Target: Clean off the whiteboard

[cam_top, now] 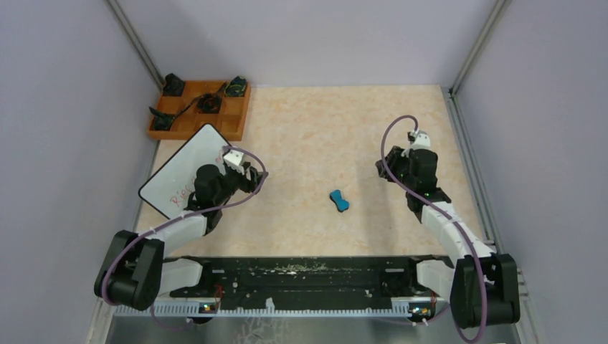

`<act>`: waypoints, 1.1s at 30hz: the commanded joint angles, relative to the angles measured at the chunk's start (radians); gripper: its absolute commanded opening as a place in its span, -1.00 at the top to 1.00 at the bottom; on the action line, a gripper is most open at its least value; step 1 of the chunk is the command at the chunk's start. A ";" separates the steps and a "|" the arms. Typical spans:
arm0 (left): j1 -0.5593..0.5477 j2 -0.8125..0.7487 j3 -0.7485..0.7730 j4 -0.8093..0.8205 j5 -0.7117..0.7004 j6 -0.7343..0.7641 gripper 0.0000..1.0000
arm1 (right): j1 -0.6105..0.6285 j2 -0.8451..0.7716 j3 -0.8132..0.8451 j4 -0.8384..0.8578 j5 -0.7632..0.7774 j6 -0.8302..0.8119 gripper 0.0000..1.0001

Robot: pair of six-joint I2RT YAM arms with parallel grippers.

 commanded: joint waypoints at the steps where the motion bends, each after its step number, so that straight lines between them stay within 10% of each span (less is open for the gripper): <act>1: 0.001 -0.021 -0.011 0.052 0.039 0.015 -0.53 | -0.007 -0.063 -0.007 0.069 -0.143 0.048 0.05; 4: 0.001 -0.023 -0.013 0.057 0.061 0.025 -0.80 | -0.007 -0.103 -0.036 0.101 -0.235 0.123 -0.40; 11: 0.001 -0.021 -0.010 0.047 0.157 0.071 -0.99 | 0.012 -0.068 0.018 -0.010 -0.325 0.106 0.04; 20: 0.002 -0.050 0.114 -0.230 0.243 0.218 -0.99 | 0.304 0.163 0.339 -0.483 0.084 -0.110 -0.13; 33: 0.012 -0.122 0.283 -0.594 0.253 0.338 -0.99 | 0.502 0.400 0.395 -0.542 0.183 -0.194 -0.13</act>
